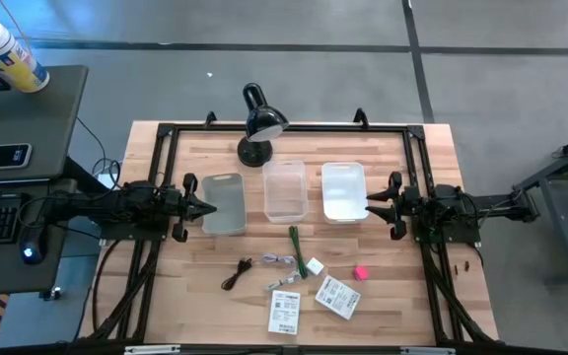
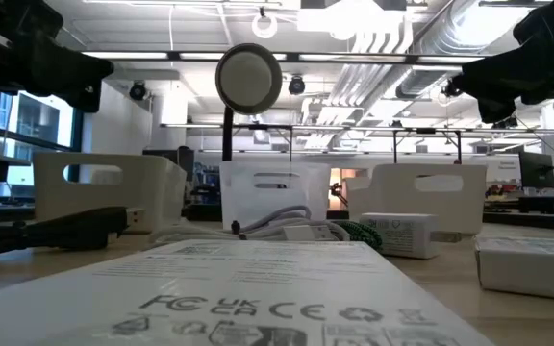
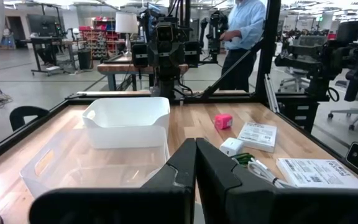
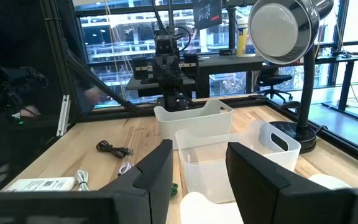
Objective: Pick and place items into bin
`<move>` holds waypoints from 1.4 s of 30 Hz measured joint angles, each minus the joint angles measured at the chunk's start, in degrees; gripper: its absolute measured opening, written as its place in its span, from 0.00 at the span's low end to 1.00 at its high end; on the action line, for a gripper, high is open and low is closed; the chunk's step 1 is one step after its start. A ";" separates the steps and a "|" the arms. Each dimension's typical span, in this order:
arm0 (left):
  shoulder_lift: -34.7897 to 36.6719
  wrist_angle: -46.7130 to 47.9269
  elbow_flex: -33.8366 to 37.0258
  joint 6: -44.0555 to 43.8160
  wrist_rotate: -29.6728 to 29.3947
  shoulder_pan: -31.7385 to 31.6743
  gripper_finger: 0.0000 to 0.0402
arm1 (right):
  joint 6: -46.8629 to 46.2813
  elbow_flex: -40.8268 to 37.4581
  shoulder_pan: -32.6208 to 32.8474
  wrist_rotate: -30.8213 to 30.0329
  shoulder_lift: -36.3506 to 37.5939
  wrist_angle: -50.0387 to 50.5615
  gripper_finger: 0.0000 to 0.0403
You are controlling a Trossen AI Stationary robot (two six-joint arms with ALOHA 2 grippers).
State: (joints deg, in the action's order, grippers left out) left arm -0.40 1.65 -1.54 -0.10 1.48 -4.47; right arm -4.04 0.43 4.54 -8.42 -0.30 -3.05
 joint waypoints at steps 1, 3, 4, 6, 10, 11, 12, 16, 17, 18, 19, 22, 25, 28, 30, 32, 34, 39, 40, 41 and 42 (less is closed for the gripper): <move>0.00 0.00 0.00 0.00 -0.02 0.00 0.00 | 0.00 0.00 -0.01 0.01 0.00 0.00 0.35; 0.00 0.00 0.00 0.00 -0.02 0.00 0.00 | -0.02 0.00 -0.01 0.02 -0.01 0.00 0.35; 0.00 0.00 0.00 -0.02 -0.02 -0.02 0.00 | 0.00 0.00 0.01 0.00 0.00 0.00 0.35; 0.00 0.00 0.01 -0.01 -0.02 -0.01 0.00 | 0.01 0.00 0.01 -0.01 -0.01 0.00 0.35; 0.00 0.00 0.01 -0.01 -0.02 -0.01 0.00 | 0.00 0.00 0.00 0.01 0.01 0.00 0.35; 0.00 0.00 0.00 -0.02 -0.02 -0.01 0.00 | 0.01 0.00 0.00 -0.01 0.00 0.00 0.35; 0.00 0.00 0.00 -0.02 0.00 -0.01 0.00 | 0.00 0.00 0.01 0.01 0.00 0.00 0.35; 0.00 -0.01 0.01 -0.01 -0.02 -0.01 0.00 | 0.00 0.00 0.01 0.02 0.01 0.00 0.35; 0.00 0.00 0.00 -0.01 -0.02 0.00 0.00 | 0.01 0.00 -0.01 0.01 -0.01 0.00 0.35; 0.00 -0.01 0.00 0.00 -0.01 0.00 0.00 | -0.01 0.00 0.00 0.00 0.01 0.00 0.35; 0.00 0.00 0.00 -0.01 -0.01 -0.02 0.00 | -0.02 0.00 0.00 0.01 0.01 0.00 0.35; 0.00 -0.02 0.00 0.00 -0.02 0.00 0.00 | 0.01 0.00 0.00 -0.01 -0.01 0.00 0.35; 0.00 0.00 0.00 -0.01 0.00 -0.01 0.00 | 0.00 0.00 -0.01 -0.01 0.01 0.00 0.35; 0.00 0.00 0.00 0.00 -0.02 0.00 0.00 | -0.02 0.00 -0.01 0.00 0.01 0.00 0.35; 0.00 -0.07 0.00 -0.16 0.00 0.00 0.00 | 0.01 0.00 0.00 -0.01 0.01 0.00 0.35; 0.00 -0.27 0.00 -0.22 -0.01 -0.02 0.00 | 0.01 0.00 -0.01 0.00 0.01 0.00 0.35; 0.00 -0.97 0.01 -0.23 -0.02 -0.01 0.00 | -0.01 0.00 -0.01 0.02 0.01 0.00 0.35; 0.00 -1.93 0.00 -0.33 1.86 0.00 0.00 | 0.01 0.00 0.01 0.02 -0.01 0.00 0.35; 0.02 -1.99 0.00 -0.31 1.86 0.00 0.00 | -0.01 0.00 -0.01 0.00 0.01 0.00 0.35; 0.02 -1.82 0.00 -0.26 1.48 -0.02 0.00 | 0.00 0.00 -0.01 0.00 0.00 0.00 0.35; 0.02 -1.47 0.00 -0.13 0.56 -0.02 0.00 | 0.01 0.00 0.01 0.02 0.01 0.00 0.35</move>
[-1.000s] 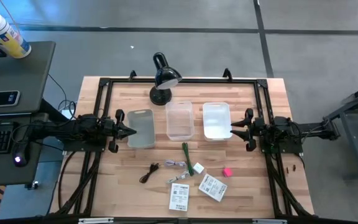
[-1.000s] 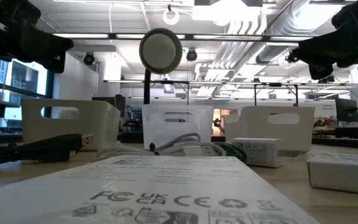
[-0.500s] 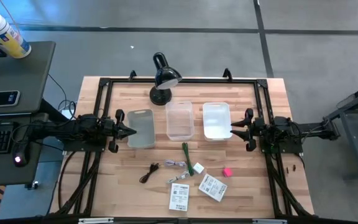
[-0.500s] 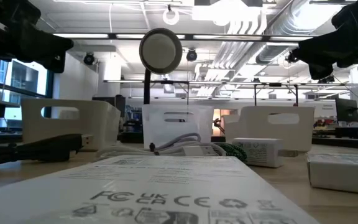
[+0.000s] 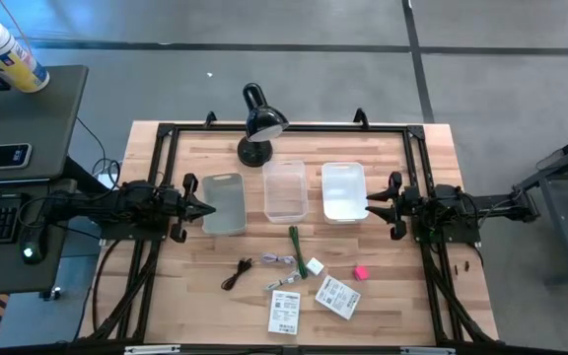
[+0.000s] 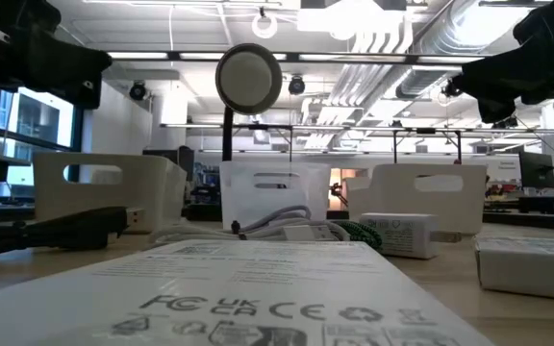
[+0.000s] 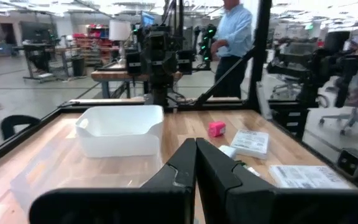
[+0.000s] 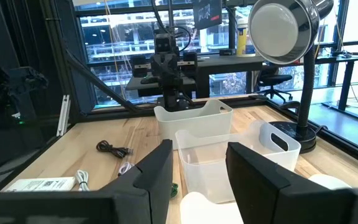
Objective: Pick and place items into bin
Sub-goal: Put the black charger cable into the gray bin
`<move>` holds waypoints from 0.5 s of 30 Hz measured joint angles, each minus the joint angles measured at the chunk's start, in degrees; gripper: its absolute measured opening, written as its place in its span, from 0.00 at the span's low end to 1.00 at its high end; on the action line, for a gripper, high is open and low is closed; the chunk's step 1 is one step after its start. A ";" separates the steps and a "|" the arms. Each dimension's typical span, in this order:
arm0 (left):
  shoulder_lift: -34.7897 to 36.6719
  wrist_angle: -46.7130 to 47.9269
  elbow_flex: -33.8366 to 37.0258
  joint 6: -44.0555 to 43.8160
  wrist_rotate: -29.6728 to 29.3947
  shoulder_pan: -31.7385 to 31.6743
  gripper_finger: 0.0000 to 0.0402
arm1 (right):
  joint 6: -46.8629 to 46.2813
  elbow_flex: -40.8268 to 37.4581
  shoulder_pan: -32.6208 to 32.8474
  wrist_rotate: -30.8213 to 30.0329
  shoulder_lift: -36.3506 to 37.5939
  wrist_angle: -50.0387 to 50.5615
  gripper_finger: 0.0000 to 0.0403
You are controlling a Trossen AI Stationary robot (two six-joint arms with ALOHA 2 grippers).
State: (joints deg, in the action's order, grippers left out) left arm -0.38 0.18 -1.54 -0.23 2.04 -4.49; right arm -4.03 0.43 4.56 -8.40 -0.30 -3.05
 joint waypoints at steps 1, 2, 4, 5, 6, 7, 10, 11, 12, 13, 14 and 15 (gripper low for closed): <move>0.00 0.10 0.00 -0.05 -1.01 0.00 0.00 | 0.00 0.00 0.00 -0.02 0.00 0.00 0.35; 0.00 -0.23 0.00 -0.70 -1.76 0.00 0.00 | -0.01 0.00 -0.01 -0.01 0.00 0.00 0.35; 0.00 -1.31 0.00 -4.48 -2.16 0.00 0.00 | 0.00 0.00 0.00 0.00 0.00 0.00 0.35; 0.00 -2.12 0.00 -6.60 -2.18 0.01 0.00 | 0.02 0.00 -0.01 -0.02 0.00 -0.01 0.35; 0.00 -3.19 0.00 -8.89 -2.16 0.00 0.00 | 0.11 0.00 -0.02 -0.04 0.00 -0.12 0.35; 0.01 -3.95 0.00 -11.27 -2.13 0.00 0.00 | -0.02 0.00 -0.02 -0.21 0.00 -0.37 0.35; 0.02 -4.63 0.00 -16.26 -2.09 0.00 0.00 | -7.45 0.00 -0.02 -0.19 0.00 -4.36 0.35; 0.02 -5.09 0.00 -17.25 -2.16 0.00 0.00 | -10.92 0.00 -0.02 -0.20 -0.02 -6.12 0.35; 0.02 -5.40 0.00 -18.02 -2.31 0.00 0.00 | -14.43 0.00 -0.02 -0.28 -0.02 -7.68 0.35; 0.02 -5.59 0.00 -18.45 -2.39 0.00 0.00 | -18.06 0.00 0.00 -0.72 -0.02 -9.40 0.35; 0.02 -6.10 0.00 -18.99 -2.52 0.02 0.00 | -21.89 0.00 -0.01 -1.34 -0.02 -11.56 0.35; 0.01 -6.90 0.00 -19.70 -2.62 0.01 0.00 | -25.34 0.04 -0.02 -2.21 -0.02 -13.85 0.35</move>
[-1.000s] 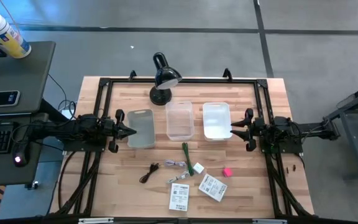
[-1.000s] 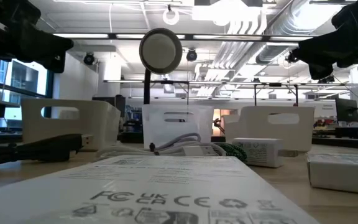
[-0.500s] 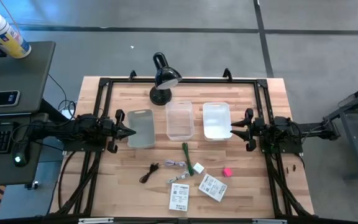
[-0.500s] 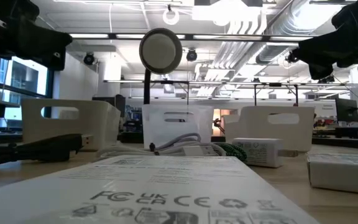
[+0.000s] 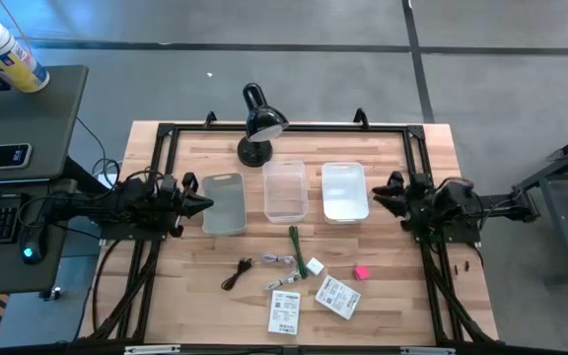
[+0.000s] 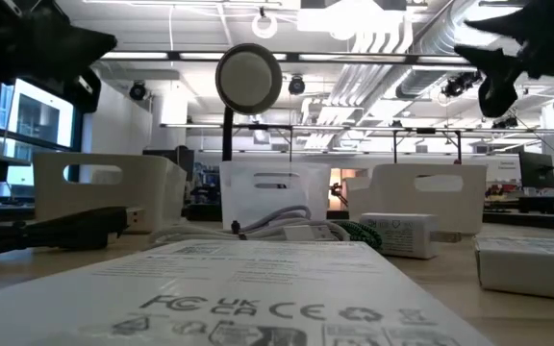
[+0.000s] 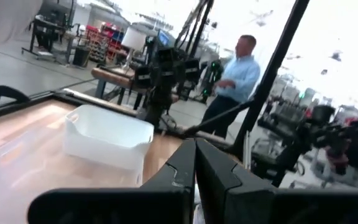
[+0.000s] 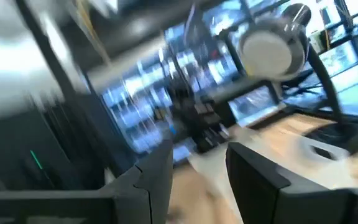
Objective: Pick and place items into bin
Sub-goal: Put the black charger cable into the gray bin
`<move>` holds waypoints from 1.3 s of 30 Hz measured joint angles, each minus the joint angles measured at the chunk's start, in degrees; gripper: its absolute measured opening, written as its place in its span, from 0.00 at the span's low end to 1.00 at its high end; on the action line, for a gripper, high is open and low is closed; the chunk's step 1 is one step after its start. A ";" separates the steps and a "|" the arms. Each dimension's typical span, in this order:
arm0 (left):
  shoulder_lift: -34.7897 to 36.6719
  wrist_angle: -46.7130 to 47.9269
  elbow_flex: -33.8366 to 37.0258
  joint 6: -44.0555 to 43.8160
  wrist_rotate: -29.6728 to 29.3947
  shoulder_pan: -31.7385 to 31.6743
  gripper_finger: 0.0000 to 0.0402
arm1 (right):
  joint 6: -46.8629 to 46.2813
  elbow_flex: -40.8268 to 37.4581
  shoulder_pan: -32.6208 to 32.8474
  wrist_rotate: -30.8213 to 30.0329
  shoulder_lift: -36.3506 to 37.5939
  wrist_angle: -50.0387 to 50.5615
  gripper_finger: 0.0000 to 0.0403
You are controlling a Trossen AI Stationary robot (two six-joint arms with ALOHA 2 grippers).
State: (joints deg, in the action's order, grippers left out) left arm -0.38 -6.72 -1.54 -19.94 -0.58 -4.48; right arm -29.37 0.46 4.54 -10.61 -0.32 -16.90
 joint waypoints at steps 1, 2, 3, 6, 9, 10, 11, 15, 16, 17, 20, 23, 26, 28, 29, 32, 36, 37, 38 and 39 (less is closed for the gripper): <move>0.01 -0.90 0.00 -1.14 -0.09 -0.01 0.00 | -2.96 0.10 0.01 -1.28 0.00 -1.69 0.35; 0.01 -1.76 0.00 -2.14 -0.11 -0.01 0.00 | -5.63 0.33 0.01 -2.80 0.00 -2.58 0.35; -0.01 -2.91 0.00 -2.58 -0.11 -0.01 0.00 | -7.94 0.69 0.00 -4.15 0.00 -3.42 0.35; 0.01 -5.93 0.00 -2.85 0.70 -0.01 0.00 | -11.80 2.04 0.00 -6.63 0.00 -5.66 0.35; 0.00 -6.83 0.00 -2.31 2.79 0.01 0.00 | -10.19 2.26 0.02 -11.17 0.00 -5.07 0.35; -0.01 -6.75 0.00 -1.61 3.17 -0.01 0.00 | -9.44 2.26 0.00 -12.11 0.00 -5.08 0.35; -0.01 -6.76 0.00 -1.00 3.33 -0.01 0.00 | -9.02 2.27 -0.02 -12.42 0.00 -5.37 0.35; -0.01 -7.13 0.00 -0.05 3.39 0.00 0.00 | -13.32 2.37 0.02 -13.17 0.00 -5.27 0.35; -0.01 -7.28 0.00 -0.24 3.53 -0.01 0.00 | -15.32 2.37 0.00 -13.39 0.00 -5.27 0.35; -0.01 -7.28 0.00 -0.27 3.54 -0.01 0.00 | -16.47 2.37 0.00 -13.39 -0.10 -5.25 0.35; -0.01 -6.58 0.00 1.61 3.78 0.00 0.00 | -17.25 2.37 0.02 -12.98 -0.91 -5.20 0.35; -0.05 -4.93 0.00 5.16 3.70 -0.01 0.00 | -18.16 2.39 0.02 -14.53 -2.98 -5.03 0.35; -0.96 -4.12 0.00 1.50 6.47 -0.01 0.00 | -18.68 2.48 0.02 -16.14 -6.19 -5.06 0.35; -2.56 -6.68 0.00 -2.38 12.33 0.28 0.00 | -20.13 2.48 0.02 -16.29 -8.74 -5.41 0.35; -3.65 -8.92 0.00 -4.36 14.87 1.00 0.00 | -20.93 2.48 0.02 -15.97 -10.16 -5.68 0.35; -8.17 -14.58 -1.15 -5.78 12.97 5.97 0.00 | -21.60 2.50 0.02 -14.78 -14.35 -7.11 0.35; -17.46 -15.03 -6.77 5.27 -2.07 15.27 0.00 | -21.33 2.50 0.00 -12.39 -18.62 -9.96 0.35; -20.57 -15.52 -8.20 7.72 -5.12 17.39 0.00 | -21.30 2.51 0.00 -10.70 -19.42 -10.68 0.35; -23.91 -16.53 -9.61 9.95 -7.78 19.21 0.00 | -21.27 2.52 0.01 -8.73 -20.10 -11.53 0.35; -27.39 -17.90 -11.12 11.84 -10.07 20.79 0.00 | -21.24 2.54 0.02 -6.55 -20.60 -12.38 0.35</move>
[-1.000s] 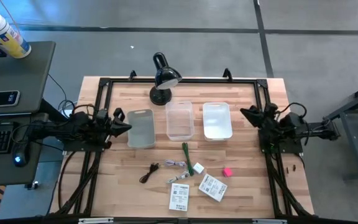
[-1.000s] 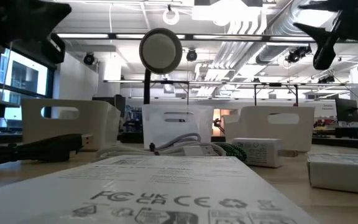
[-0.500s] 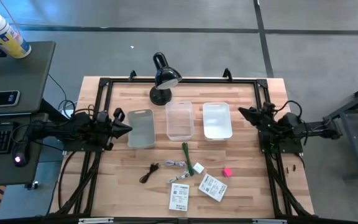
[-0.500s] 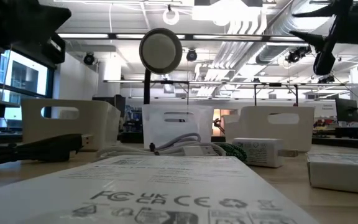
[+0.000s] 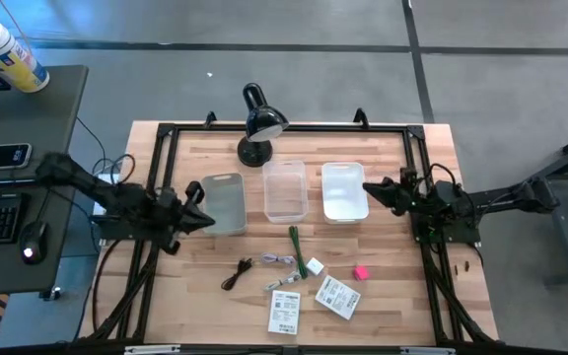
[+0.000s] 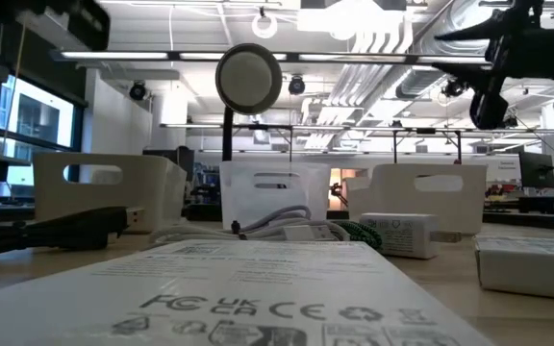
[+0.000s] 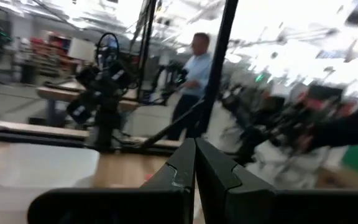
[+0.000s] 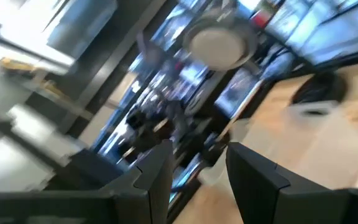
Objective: Pick and place items into bin
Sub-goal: Put the black charger cable into the gray bin
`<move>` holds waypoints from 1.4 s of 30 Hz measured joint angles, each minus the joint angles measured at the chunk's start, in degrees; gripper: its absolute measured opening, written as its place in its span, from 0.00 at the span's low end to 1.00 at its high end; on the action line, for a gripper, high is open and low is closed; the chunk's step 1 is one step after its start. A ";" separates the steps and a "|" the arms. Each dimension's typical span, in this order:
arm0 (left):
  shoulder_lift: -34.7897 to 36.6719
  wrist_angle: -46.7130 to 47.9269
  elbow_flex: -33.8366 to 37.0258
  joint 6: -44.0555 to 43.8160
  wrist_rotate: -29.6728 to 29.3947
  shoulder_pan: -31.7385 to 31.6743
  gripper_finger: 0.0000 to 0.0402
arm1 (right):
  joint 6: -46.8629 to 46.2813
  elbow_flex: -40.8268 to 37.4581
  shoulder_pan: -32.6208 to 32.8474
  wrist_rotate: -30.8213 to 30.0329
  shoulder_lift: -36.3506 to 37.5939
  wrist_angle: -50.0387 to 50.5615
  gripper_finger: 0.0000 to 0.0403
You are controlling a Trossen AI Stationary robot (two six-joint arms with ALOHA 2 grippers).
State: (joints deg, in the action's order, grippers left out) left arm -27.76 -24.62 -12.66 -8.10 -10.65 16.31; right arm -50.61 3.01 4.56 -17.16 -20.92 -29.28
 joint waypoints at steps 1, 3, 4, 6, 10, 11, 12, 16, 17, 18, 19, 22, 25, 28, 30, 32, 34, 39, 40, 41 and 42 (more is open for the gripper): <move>-3.56 -1.53 -1.57 1.48 -1.76 1.39 0.00 | 0.01 0.01 0.00 2.17 -0.40 -0.74 0.35; -10.87 -3.37 -4.95 3.27 -4.46 3.32 0.00 | 0.05 0.02 0.02 5.67 -1.03 -2.40 0.35; -14.49 -3.80 -6.77 3.63 -5.32 3.90 0.00 | 0.31 0.02 0.02 7.00 -1.25 -3.32 0.35; -21.67 -3.85 -10.59 3.81 -5.79 4.49 0.00 | 2.11 0.02 0.00 9.18 -1.26 -5.30 0.35; -33.87 -3.94 -18.14 3.79 -5.89 4.33 0.00 | 5.42 0.07 0.00 11.86 -1.19 -9.54 0.35; -36.55 -4.00 -20.22 2.90 -5.85 4.33 0.00 | 5.51 0.07 0.00 12.43 -1.19 -10.39 0.35; -38.92 -3.88 -22.32 1.69 -5.66 4.28 0.00 | 5.46 0.07 0.00 13.24 -1.19 -11.16 0.35; -46.97 -3.38 -30.52 2.67 -0.26 4.33 0.00 | 4.31 0.07 0.00 18.97 -1.19 -12.62 0.35; -48.87 -2.38 -32.51 3.17 2.03 4.36 0.00 | 4.27 0.07 0.00 20.49 -1.19 -12.76 0.35; -50.64 -0.93 -34.52 3.17 3.76 4.54 0.00 | 4.23 0.07 0.01 21.75 -1.19 -12.88 0.35; -52.08 0.83 -36.30 2.89 4.20 4.98 0.00 | 4.20 0.07 0.02 22.55 -1.19 -12.99 0.35; -56.08 7.62 -41.76 2.32 1.49 6.28 0.00 | 4.32 0.07 0.00 22.92 -1.19 -14.41 0.35; -59.27 16.45 -45.65 -1.17 1.43 7.16 0.00 | 5.56 0.07 0.00 23.97 -1.19 -16.86 0.35; -60.70 28.57 -48.60 -4.25 6.19 7.38 0.00 | 5.73 0.07 0.00 25.25 -1.14 -18.35 0.35; -61.53 35.94 -50.00 -8.10 6.19 8.41 0.00 | 5.69 0.07 0.00 25.96 -1.13 -18.33 0.35; -61.61 43.95 -50.89 -12.78 2.69 10.18 0.00 | 5.66 0.07 0.00 26.41 -1.10 -17.19 0.35; -61.95 48.53 -51.96 -17.76 -3.15 12.60 0.00 | 5.68 0.07 0.00 26.57 -1.13 -15.46 0.35; -62.80 58.00 -52.65 -32.09 -17.58 19.48 0.00 | 5.73 0.07 0.00 25.28 -1.17 -11.77 0.35; -63.14 59.84 -52.66 -35.34 -18.65 20.42 0.00 | 5.90 0.07 0.00 24.79 -1.19 -11.61 0.35; -63.31 62.40 -52.52 -38.24 -19.03 21.37 0.00 | 6.18 0.07 0.00 24.01 -1.21 -11.54 0.35; -63.55 64.17 -52.48 -40.65 -19.09 22.13 0.00 | 6.83 0.07 0.00 23.43 -1.20 -11.56 0.35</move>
State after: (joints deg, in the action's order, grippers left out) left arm -91.31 39.55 -65.14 -48.75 -29.74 38.45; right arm -43.78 3.07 4.56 6.27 -22.11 -40.84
